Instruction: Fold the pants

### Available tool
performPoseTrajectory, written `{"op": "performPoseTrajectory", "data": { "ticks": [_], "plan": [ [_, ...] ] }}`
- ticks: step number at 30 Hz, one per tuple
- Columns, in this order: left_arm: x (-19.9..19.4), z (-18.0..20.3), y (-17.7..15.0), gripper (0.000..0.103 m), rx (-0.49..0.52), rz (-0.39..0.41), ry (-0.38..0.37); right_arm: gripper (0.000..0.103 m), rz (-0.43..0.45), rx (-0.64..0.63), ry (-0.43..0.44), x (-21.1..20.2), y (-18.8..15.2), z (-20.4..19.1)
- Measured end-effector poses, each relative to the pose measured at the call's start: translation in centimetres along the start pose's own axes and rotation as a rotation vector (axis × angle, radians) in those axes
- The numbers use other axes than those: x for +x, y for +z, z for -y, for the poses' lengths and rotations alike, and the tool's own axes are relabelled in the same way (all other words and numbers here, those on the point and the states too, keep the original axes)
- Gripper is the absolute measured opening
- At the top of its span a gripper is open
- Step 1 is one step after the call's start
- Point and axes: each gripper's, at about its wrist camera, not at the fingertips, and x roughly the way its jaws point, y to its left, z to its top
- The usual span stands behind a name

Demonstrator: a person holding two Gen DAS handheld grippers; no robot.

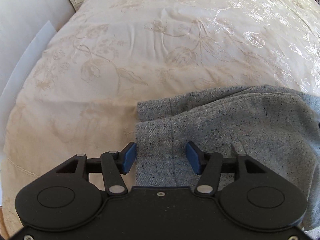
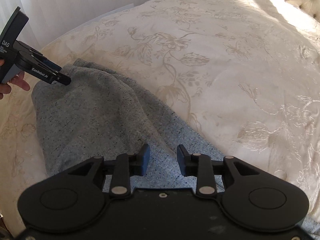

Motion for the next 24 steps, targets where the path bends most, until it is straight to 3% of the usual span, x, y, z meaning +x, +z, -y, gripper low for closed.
{"op": "performPoseTrajectory", "data": {
  "ticks": [5, 7, 8, 9, 10, 12, 16, 18, 21, 24],
  "plan": [
    [1.2, 0.2, 0.1, 0.057, -0.046, -0.028, -0.041, 0.034, -0.057, 0.003, -0.014, 3.0, 0.3, -0.1],
    [1.2, 0.2, 0.0, 0.049, -0.056, -0.033, -0.06, 0.035, -0.075, 0.015, -0.014, 4.1, 0.2, 0.0],
    [1.0, 0.3, -0.1, 0.037, -0.058, -0.028, -0.077, 0.034, -0.076, 0.031, -0.015, 4.3, 0.1, 0.1],
    [0.8, 0.5, -0.1, 0.029, -0.055, -0.02, -0.081, 0.031, -0.08, 0.051, -0.014, 4.1, 0.0, 0.3],
    [0.4, 0.8, -0.2, 0.027, -0.042, -0.009, -0.071, 0.008, -0.085, 0.067, 0.007, 4.1, 0.0, 0.5],
    [-0.4, 1.5, -0.4, 0.019, 0.005, 0.01, -0.042, 0.004, -0.073, 0.069, -0.005, 3.3, 0.0, 0.3],
    [-3.4, 2.5, -0.3, 0.015, 0.099, 0.07, 0.016, 0.003, 0.002, 0.009, -0.084, 0.5, 0.8, -0.9],
    [-5.0, 2.3, 0.4, 0.015, 0.116, 0.107, 0.001, 0.003, 0.045, 0.002, -0.138, -0.8, 1.6, -0.6],
    [-5.4, 2.2, 2.2, 0.015, 0.145, 0.133, -0.015, 0.003, 0.062, 0.001, -0.186, -0.2, 3.0, 0.2],
    [-2.9, 2.8, 3.5, 0.016, 0.186, 0.11, 0.01, 0.003, 0.044, 0.006, -0.219, 2.6, 3.4, 0.9]
  ]
}}
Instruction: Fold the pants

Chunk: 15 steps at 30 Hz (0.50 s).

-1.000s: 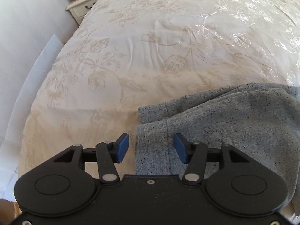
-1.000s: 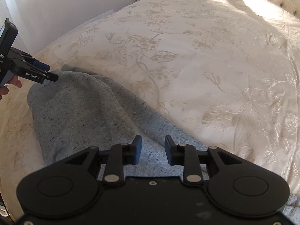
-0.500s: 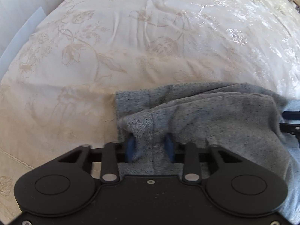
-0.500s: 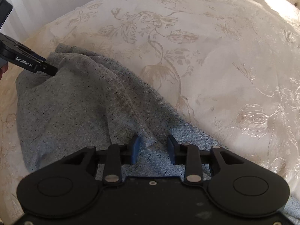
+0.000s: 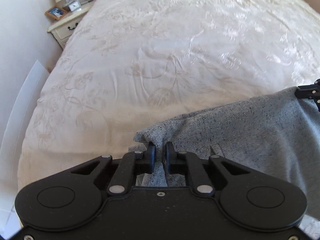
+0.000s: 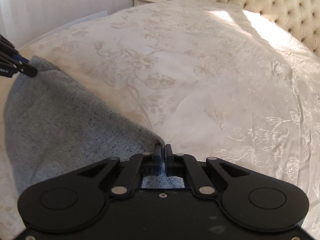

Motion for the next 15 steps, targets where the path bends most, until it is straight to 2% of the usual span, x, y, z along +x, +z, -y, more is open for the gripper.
{"op": "performPoseTrajectory", "data": {
  "ticks": [3, 5, 6, 7, 8, 11, 14, 15],
  "plan": [
    [3.5, 0.8, 0.3, 0.02, 0.046, -0.067, 0.039, 0.007, -0.067, 0.042, 0.003, 2.9, -0.4, -0.1],
    [3.9, 1.4, 0.2, 0.021, 0.069, -0.072, 0.075, 0.011, -0.045, 0.087, -0.022, 2.4, -0.6, 0.0],
    [3.5, 1.4, 0.2, 0.024, 0.055, -0.067, 0.081, 0.014, -0.017, 0.124, -0.028, 1.2, -0.9, 0.3],
    [2.7, 1.2, 0.2, 0.028, 0.032, -0.062, 0.088, 0.021, 0.007, 0.15, -0.037, 0.1, -1.1, 0.5],
    [1.9, 0.8, 0.1, 0.03, 0.01, -0.056, 0.088, 0.023, 0.028, 0.171, -0.054, -1.3, -1.5, 0.6],
    [0.0, -0.5, 0.2, 0.03, -0.06, -0.043, 0.068, 0.023, 0.059, 0.2, -0.079, -5.3, -3.2, 0.9],
    [-2.0, -1.6, 0.4, 0.03, -0.107, -0.022, 0.146, 0.024, 0.046, 0.232, -0.076, -8.6, -5.6, 0.5],
    [-2.7, -1.9, 0.3, 0.03, -0.126, -0.018, 0.152, 0.024, 0.04, 0.25, -0.072, -9.8, -6.7, 0.1]
  ]
}}
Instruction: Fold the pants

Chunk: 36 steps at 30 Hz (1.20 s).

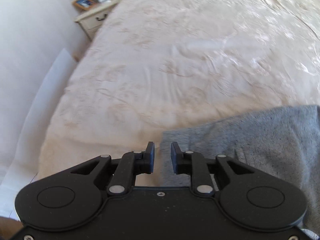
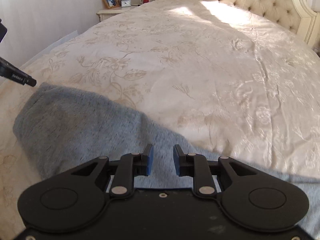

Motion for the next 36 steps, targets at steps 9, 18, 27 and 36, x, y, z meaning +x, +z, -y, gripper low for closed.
{"op": "performPoseTrajectory", "data": {
  "ticks": [9, 18, 27, 36],
  "plan": [
    [-3.2, 1.8, -5.2, 0.033, -0.218, -0.163, -0.16, 0.024, -0.056, 0.122, 0.13, -6.6, -7.1, -2.4],
    [-1.7, 7.3, -9.1, 0.047, -0.3, -0.291, -0.319, 0.024, -0.105, 0.077, 0.209, -7.7, -11.1, -6.3],
    [4.9, 4.6, -6.4, 0.052, -0.443, -0.395, -0.388, 0.025, -0.098, 0.16, 0.101, -6.2, -10.7, -8.9],
    [6.2, 3.8, -3.0, 0.052, -0.241, -0.397, -0.392, 0.028, -0.099, 0.149, 0.04, -4.0, -10.1, -14.2]
  ]
}}
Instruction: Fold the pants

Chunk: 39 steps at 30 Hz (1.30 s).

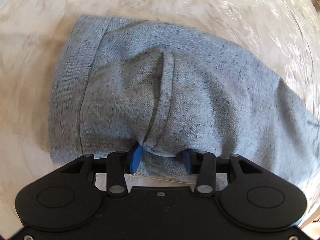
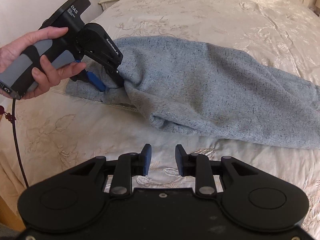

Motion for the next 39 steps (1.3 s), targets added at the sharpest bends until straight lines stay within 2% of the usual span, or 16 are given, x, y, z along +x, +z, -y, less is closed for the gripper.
{"op": "performPoseTrajectory", "data": {
  "ticks": [3, 8, 18, 19, 20, 21, 23, 25, 27, 29, 31, 35, 39],
  "plan": [
    [0.1, 0.4, 0.5, 0.052, 0.012, -0.007, -0.002, 0.029, 0.03, -0.024, -0.045, 0.1, 0.3, -1.2],
    [0.1, -0.4, 1.0, 0.052, 0.03, -0.02, -0.023, 0.029, 0.037, -0.021, -0.042, 0.6, 1.3, -1.9],
    [0.4, 0.0, 1.0, 0.052, 0.095, -0.032, -0.02, 0.028, 0.075, -0.132, -0.142, 3.0, 2.9, -3.1],
    [0.2, 0.1, 0.9, 0.052, 0.113, -0.032, -0.017, 0.017, 0.071, -0.148, -0.136, 3.2, 3.0, -3.1],
    [-0.3, 0.3, 0.5, 0.052, 0.138, -0.03, -0.012, 0.006, 0.04, -0.164, -0.093, 3.2, 3.2, -3.1],
    [-0.8, 0.6, 0.1, 0.053, 0.17, -0.021, -0.006, 0.006, -0.005, -0.17, -0.03, 3.0, 3.3, -3.0],
    [-2.9, 0.5, -1.1, 0.055, 0.249, 0.029, 0.008, 0.006, -0.006, -0.201, 0.028, 1.1, 2.8, -3.0],
    [-4.8, -0.1, -2.4, 0.055, 0.306, 0.073, 0.014, 0.006, -0.008, -0.235, 0.042, -0.4, 1.9, -3.0],
    [-6.0, -1.1, -3.5, 0.054, 0.31, 0.12, 0.078, 0.006, -0.044, -0.218, 0.048, 0.1, 1.2, -2.6],
    [-6.6, -2.3, -4.1, 0.053, 0.269, 0.158, 0.137, 0.006, -0.086, -0.24, 0.035, 1.4, 0.5, -2.8],
    [-6.8, -3.7, -4.2, 0.053, 0.186, 0.164, 0.133, 0.006, -0.102, -0.291, 0.021, 2.0, 0.0, -3.4],
    [-5.5, -7.0, -3.8, 0.053, -0.006, 0.133, 0.027, 0.007, -0.105, -0.317, 0.018, 2.1, 0.2, -3.6],
    [-3.8, -8.3, -3.9, 0.056, -0.127, 0.118, -0.049, 0.007, -0.105, -0.278, 0.032, 1.9, 0.7, -3.2]
  ]
}}
